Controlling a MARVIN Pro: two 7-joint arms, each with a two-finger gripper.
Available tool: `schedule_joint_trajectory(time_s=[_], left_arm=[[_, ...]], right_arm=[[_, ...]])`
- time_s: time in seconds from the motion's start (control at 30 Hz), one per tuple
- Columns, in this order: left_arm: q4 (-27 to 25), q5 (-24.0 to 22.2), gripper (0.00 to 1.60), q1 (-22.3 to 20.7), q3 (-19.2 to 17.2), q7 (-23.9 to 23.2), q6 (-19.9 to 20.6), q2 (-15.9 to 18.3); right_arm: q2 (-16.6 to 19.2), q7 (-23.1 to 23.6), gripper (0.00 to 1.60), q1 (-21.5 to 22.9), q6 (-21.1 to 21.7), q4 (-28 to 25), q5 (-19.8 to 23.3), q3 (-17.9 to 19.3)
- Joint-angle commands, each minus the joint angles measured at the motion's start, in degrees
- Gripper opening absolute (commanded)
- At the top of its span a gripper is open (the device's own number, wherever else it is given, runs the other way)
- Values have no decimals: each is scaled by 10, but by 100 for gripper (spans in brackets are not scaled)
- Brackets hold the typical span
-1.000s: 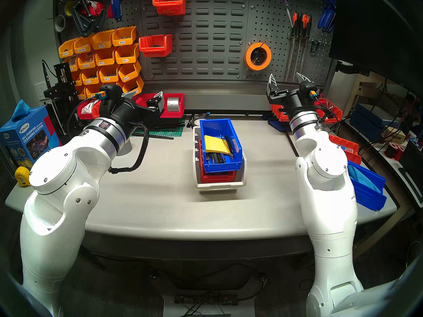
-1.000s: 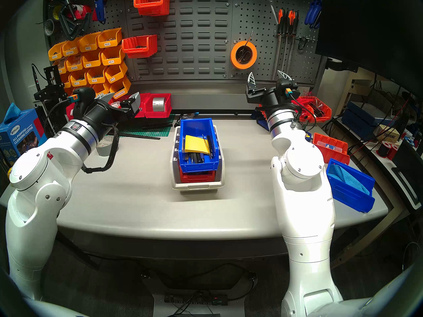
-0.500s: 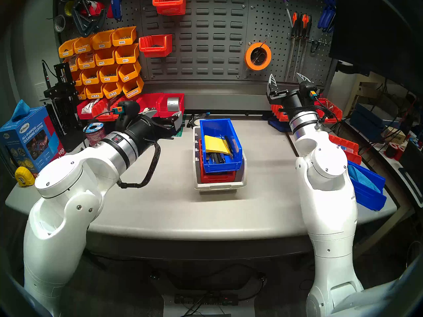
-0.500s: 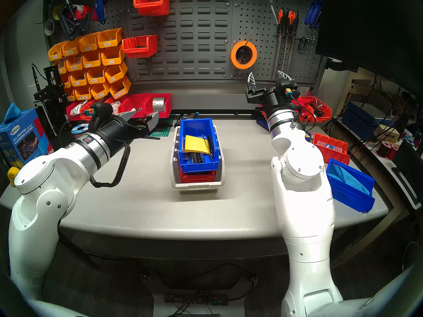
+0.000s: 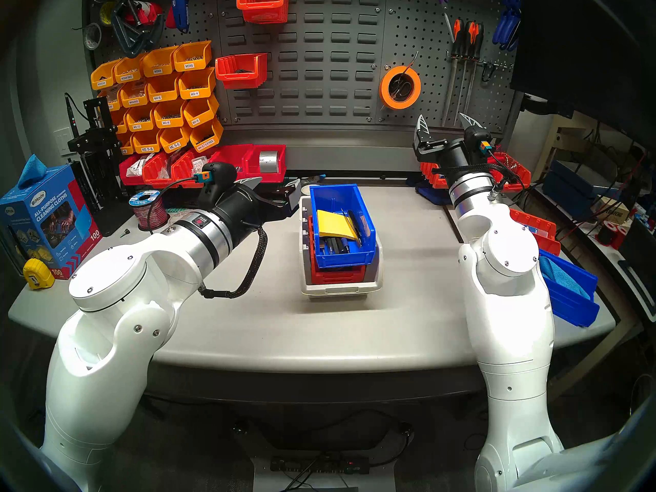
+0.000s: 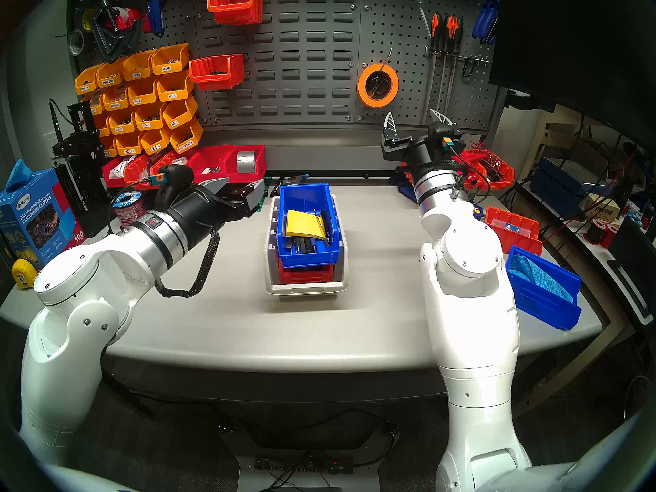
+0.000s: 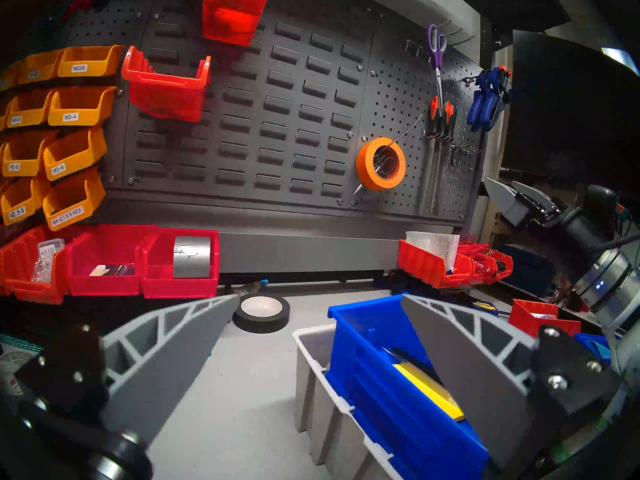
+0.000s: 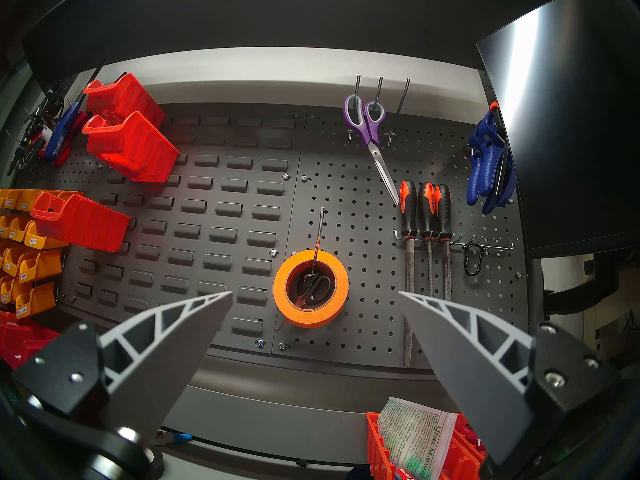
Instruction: Hang all the unorganized tool boxes onto the wall
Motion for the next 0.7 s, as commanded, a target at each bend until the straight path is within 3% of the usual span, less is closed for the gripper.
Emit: schedule_joint_trajectory(time_s=[0.0, 0.33, 0.67], left_arm=[[-6, -19, 160, -20, 5, -21, -3, -6], [-6, -29, 160, -23, 29, -32, 9, -1], [-6, -21, 160, -29, 58, -16, 37, 1]], right_arm=[[0, 0, 160, 2, -1, -6, 0, 0], [0, 0, 160, 2, -1, -6, 0, 0], [0, 0, 160, 2, -1, -6, 0, 0]])
